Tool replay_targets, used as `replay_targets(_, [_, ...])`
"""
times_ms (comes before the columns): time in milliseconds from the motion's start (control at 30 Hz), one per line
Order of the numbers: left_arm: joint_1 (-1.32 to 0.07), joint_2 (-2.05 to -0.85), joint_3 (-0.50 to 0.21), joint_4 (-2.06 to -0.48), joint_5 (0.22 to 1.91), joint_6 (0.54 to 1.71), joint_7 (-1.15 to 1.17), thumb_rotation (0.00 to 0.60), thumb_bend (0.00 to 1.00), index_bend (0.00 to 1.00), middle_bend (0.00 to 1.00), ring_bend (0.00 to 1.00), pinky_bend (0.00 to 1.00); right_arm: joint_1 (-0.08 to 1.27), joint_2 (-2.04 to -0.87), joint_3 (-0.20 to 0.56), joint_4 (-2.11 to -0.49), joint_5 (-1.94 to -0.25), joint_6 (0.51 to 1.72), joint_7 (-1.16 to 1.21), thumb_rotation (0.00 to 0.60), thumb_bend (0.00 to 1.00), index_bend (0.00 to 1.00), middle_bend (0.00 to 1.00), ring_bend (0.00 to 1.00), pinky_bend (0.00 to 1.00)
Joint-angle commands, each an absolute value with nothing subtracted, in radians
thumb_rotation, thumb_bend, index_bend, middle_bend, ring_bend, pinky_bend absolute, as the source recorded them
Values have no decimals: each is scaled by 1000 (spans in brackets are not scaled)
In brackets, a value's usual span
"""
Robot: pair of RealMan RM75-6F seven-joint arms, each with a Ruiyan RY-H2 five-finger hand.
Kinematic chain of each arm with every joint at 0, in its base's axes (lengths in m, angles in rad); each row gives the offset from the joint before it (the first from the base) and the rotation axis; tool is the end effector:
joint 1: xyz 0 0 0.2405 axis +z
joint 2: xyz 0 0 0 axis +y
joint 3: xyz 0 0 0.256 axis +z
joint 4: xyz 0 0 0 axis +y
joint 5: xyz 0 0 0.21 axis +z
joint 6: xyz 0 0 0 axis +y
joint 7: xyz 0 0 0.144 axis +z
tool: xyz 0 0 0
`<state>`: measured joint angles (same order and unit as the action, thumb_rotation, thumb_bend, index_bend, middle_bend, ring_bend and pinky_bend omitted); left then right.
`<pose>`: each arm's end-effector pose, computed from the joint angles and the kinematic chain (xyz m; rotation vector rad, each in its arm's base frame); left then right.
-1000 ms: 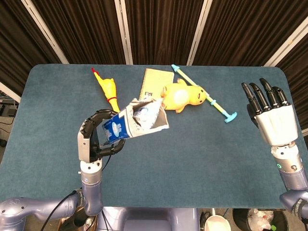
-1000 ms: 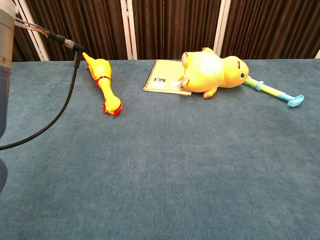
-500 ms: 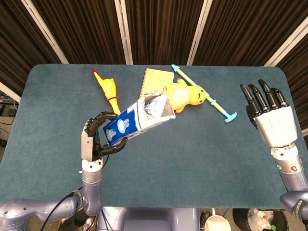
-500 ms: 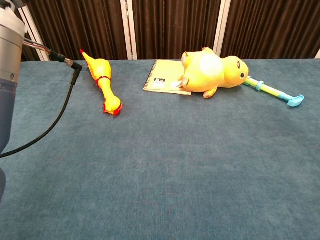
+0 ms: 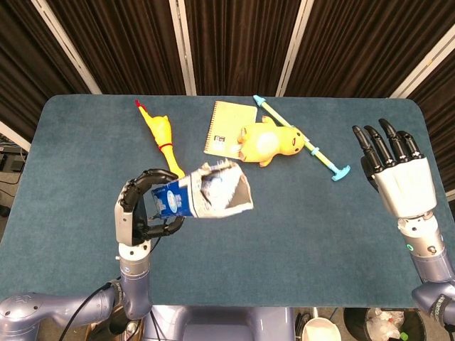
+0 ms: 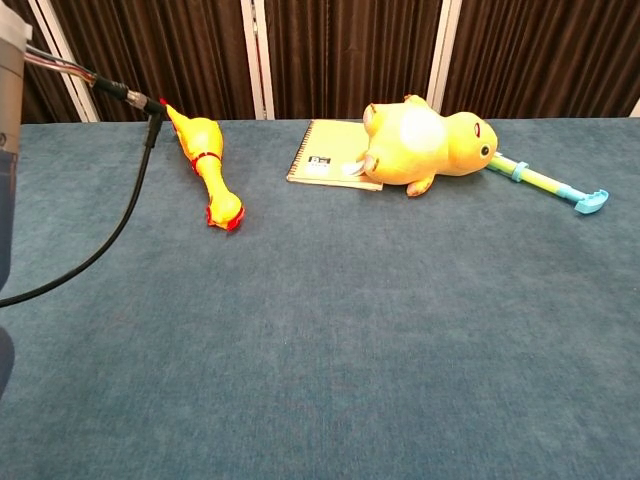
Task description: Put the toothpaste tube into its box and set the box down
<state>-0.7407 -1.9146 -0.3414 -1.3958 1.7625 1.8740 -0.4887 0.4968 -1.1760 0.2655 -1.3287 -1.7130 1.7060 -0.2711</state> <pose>-0.0278 0.2744 0.0457 -1.0084 -0.8729 -2.6837 -0.1896 -0.3145 0.2141 1.4019 0.1362 1.1912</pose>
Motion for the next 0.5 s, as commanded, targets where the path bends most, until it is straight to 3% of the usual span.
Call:
replay_targets(33, [-737, -1919, -336, -1388, 1752, 1865, -483, 600, 457, 274, 448, 415, 530, 496, -1175, 264, -1329, -1715, 1706, -272, 600, 502, 144, 325, 216, 407])
replay_targets(133, [-731, -1924, -332, -1377, 1740, 1859, -482, 600, 526, 318, 502, 470, 585, 494, -1174, 263, -1331, -1717, 1707, -272, 600, 501, 144, 324, 217, 407])
replay_targets(500, [-725, -1932, -325, -1350, 1741, 1862, -499, 600, 554, 341, 523, 493, 611, 489, -1179, 256, -1322, -1721, 1704, -267, 600, 501, 144, 325, 217, 407])
